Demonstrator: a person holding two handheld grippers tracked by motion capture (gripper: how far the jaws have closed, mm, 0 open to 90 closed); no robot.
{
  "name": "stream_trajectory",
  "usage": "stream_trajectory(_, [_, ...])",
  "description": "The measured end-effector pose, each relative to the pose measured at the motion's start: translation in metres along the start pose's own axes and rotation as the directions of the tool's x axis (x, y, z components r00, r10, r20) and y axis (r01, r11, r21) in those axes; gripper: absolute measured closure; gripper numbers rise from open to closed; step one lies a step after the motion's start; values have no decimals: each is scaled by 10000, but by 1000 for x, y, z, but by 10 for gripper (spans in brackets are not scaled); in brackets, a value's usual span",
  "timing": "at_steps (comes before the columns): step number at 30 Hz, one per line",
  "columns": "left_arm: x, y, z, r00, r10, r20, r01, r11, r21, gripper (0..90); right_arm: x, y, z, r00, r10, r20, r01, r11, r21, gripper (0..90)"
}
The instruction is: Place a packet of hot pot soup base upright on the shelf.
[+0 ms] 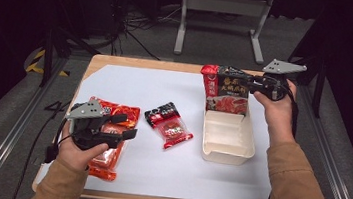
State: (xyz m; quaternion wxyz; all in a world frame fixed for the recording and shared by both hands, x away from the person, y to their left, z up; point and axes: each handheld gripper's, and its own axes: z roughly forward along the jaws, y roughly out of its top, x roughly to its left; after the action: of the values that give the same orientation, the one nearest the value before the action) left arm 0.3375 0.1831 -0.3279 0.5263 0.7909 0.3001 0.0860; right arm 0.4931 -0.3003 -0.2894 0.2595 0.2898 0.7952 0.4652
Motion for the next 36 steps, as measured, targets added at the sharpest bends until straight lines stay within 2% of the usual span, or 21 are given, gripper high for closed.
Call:
stream_trajectory(5, [0,-1,1,9999,-100,-1,100,9999,-11,363,0,-5,0,10000,93,-8,-93,10000,30,735])
stream_trajectory(9, [1,-1,1,10000,-12,-50,12,10000,26,362,-1,-8,0,9998,216,1,-216,9997,111,730])
stream_trajectory(15, [1,-1,1,9999,-126,-4,126,9999,40,361,0,-12,-1,9998,196,-23,-195,9995,261,724])
stream_trajectory(28, [2,-1,2,9999,-108,17,107,9999,119,358,-4,-20,-5,9983,574,104,-577,9980,259,714])
stream_trajectory(36, [3,-2,2,9999,-166,5,166,9998,140,357,-6,-22,-8,9972,675,334,-686,9971,332,651])
